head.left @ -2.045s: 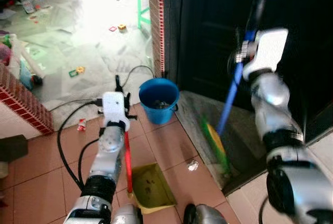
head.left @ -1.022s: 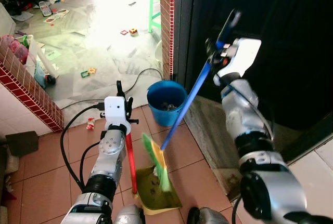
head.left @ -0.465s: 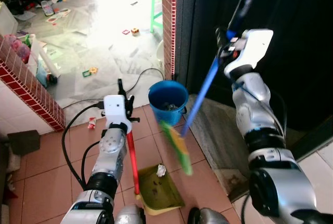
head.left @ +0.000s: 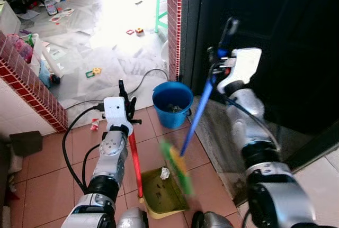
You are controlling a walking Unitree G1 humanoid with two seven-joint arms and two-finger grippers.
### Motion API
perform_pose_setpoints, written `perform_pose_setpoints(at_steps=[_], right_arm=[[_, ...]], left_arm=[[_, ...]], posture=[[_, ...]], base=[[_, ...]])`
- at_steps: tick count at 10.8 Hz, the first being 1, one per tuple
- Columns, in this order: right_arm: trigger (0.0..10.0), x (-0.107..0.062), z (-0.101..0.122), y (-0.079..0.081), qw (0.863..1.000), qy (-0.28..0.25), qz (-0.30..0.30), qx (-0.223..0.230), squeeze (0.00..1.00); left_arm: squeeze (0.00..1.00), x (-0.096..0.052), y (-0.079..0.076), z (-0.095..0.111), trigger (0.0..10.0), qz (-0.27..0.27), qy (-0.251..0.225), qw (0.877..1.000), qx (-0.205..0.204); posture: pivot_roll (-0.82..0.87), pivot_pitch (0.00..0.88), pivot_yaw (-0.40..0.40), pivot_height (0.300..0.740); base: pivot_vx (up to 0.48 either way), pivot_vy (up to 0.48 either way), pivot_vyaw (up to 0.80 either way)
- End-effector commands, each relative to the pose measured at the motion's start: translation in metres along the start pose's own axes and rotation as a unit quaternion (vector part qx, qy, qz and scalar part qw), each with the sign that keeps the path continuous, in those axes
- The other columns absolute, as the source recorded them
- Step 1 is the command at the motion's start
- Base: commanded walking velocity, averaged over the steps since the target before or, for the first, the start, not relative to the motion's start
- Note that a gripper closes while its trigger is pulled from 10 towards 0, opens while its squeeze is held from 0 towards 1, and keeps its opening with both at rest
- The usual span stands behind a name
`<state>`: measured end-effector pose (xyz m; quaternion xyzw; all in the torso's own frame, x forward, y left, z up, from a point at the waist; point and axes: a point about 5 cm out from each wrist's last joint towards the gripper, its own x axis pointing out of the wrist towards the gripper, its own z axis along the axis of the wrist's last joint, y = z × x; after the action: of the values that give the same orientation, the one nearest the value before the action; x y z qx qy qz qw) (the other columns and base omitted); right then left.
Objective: Sweep floor
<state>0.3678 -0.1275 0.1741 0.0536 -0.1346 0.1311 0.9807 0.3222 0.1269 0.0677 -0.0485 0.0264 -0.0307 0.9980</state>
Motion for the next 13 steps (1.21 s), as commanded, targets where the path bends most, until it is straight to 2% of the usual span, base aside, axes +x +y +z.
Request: perform_pose_setpoints(at_steps=[1,4,6,8,11,12,13], right_arm=[[10.0,0.007,0.011,0.005,1.0,-0.02,0.012,0.012,0.0],[10.0,0.018,0.02,-0.001,0.994,-0.02,-0.022,0.107,0.0],[10.0,0.022,0.028,-0.009,0.99,-0.027,-0.034,0.133,0.0],[10.0,0.023,0.035,-0.014,0.993,-0.035,-0.028,0.11,0.0],[10.0,0.023,0.047,-0.012,0.997,-0.061,0.0,0.054,0.0],[10.0,0.023,0.055,-0.013,0.997,-0.082,0.01,0.0,0.0],[10.0,0.022,0.057,-0.015,0.996,-0.087,0.015,-0.023,0.0]], left_arm=[[0.0,0.001,-0.014,0.001,10.0,-0.025,-0.002,0.998,-0.05],[0.0,0.001,-0.016,0.001,10.0,-0.026,-0.002,0.998,-0.057],[0.0,0.002,-0.017,0.003,10.0,-0.028,-0.008,0.997,-0.068],[0.0,0.004,-0.015,0.005,10.0,-0.028,-0.011,0.997,-0.07],[0.0,0.004,-0.011,0.006,10.0,-0.025,-0.017,0.998,-0.056],[0.0,0.003,-0.003,0.003,10.0,-0.012,-0.008,1.0,0.002],[0.0,0.003,0.002,0.001,10.0,0.001,0.0,0.999,0.033]], posture=[[-0.11,0.021,0.049,0.74],[-0.11,0.015,0.05,0.74],[-0.12,0.009,0.054,0.74],[-0.13,0.006,0.057,0.74],[-0.13,0.001,0.057,0.74],[-0.13,0.0,0.057,0.74],[-0.13,0.0,0.056,0.74]], base=[[0.0,0.0,0.0],[0.0,0.0,0.0],[0.0,0.0,0.0],[0.0,0.0,0.0],[0.0,0.0,0.0],[0.0,0.0,0.0],[0.0,0.0,0.0]])
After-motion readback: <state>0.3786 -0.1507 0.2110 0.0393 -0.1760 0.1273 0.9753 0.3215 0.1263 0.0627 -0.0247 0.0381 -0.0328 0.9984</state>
